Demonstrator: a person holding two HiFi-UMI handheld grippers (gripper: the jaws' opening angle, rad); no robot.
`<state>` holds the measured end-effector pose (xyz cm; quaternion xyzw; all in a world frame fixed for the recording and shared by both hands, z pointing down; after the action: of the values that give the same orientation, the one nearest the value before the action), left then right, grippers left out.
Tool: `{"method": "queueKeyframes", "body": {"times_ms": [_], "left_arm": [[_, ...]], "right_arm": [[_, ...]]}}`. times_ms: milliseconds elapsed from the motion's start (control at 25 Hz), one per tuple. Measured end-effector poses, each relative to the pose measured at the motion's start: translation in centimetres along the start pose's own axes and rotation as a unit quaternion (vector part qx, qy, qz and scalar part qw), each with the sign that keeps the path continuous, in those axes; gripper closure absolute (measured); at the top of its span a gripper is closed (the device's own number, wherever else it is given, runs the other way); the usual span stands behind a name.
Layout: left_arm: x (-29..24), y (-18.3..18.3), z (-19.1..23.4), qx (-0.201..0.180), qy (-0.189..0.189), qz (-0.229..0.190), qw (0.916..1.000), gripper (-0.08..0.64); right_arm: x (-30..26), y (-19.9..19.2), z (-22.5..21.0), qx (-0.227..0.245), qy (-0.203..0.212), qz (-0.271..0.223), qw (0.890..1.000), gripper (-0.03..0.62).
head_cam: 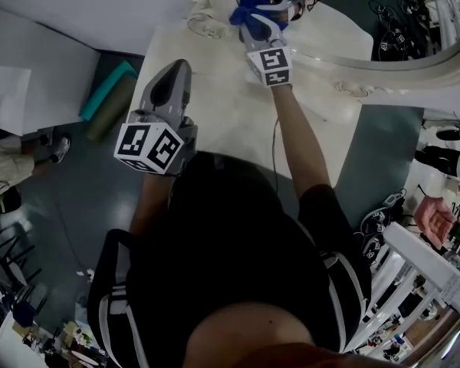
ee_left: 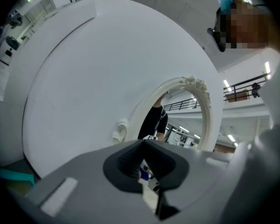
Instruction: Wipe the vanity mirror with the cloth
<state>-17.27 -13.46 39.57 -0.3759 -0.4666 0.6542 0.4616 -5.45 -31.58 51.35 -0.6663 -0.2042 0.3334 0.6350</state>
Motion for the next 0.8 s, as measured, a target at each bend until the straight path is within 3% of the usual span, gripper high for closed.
{"method": "queueKeyframes", "body": {"times_ms": [160,320,800], "left_arm": [[0.3,-0.7,-0.3,-0.002,-0.001,0.004,1.0,0.549],[0.4,-0.9,-0.5,-0.003,-0.002,0.007,1.0,0.549],[-0.1,-0.2,-2.0,-0.006,-0.028,-0.008,0.9996,0.549]], "right_arm": [[0.0,-0.8,-0.6,-0.088,0.024,-0.014,0.996,0.552],[0.1,-1.1,-1.2,-0.172,0.062,-0.028,0.983,0.55],[4.4,1.4,0.5,-0.203,0.039,-0.075,0.975,0.546]]}}
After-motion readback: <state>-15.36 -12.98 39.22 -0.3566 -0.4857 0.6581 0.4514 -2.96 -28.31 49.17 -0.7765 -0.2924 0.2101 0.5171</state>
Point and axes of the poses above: the fingertips, and each gripper's own axes: x backward along the fingers, z to its left, y out of its top, the point moved 2 cm from there along x, backward along the fingers, and after that the axes turned 10 degrees about -x, right-handed, at the moved point
